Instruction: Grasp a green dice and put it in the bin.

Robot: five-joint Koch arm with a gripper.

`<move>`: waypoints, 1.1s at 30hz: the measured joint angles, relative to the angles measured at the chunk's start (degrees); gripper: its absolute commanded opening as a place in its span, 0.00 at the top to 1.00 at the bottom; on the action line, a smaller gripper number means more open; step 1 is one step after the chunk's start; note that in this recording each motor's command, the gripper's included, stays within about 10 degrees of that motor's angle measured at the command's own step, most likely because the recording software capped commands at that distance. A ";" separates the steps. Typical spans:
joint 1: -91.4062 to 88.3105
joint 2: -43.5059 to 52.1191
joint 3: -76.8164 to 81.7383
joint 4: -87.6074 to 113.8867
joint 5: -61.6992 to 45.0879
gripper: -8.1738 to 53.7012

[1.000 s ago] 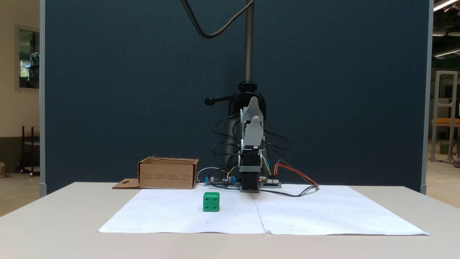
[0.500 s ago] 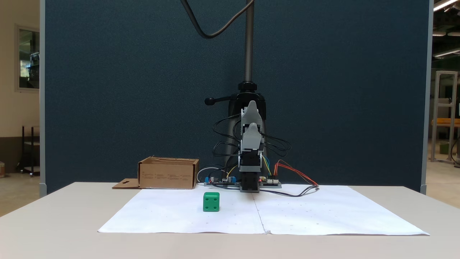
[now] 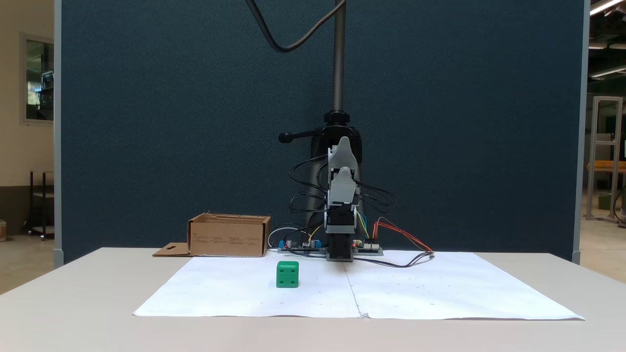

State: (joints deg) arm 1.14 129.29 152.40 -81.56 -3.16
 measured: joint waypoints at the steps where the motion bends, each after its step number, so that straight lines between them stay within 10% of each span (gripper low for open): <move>1: 0.18 0.00 0.00 0.88 -1.76 0.18; 33: 19.51 -8.53 -60.82 122.26 -2.20 0.16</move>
State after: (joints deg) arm 20.65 120.76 91.58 40.69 -5.36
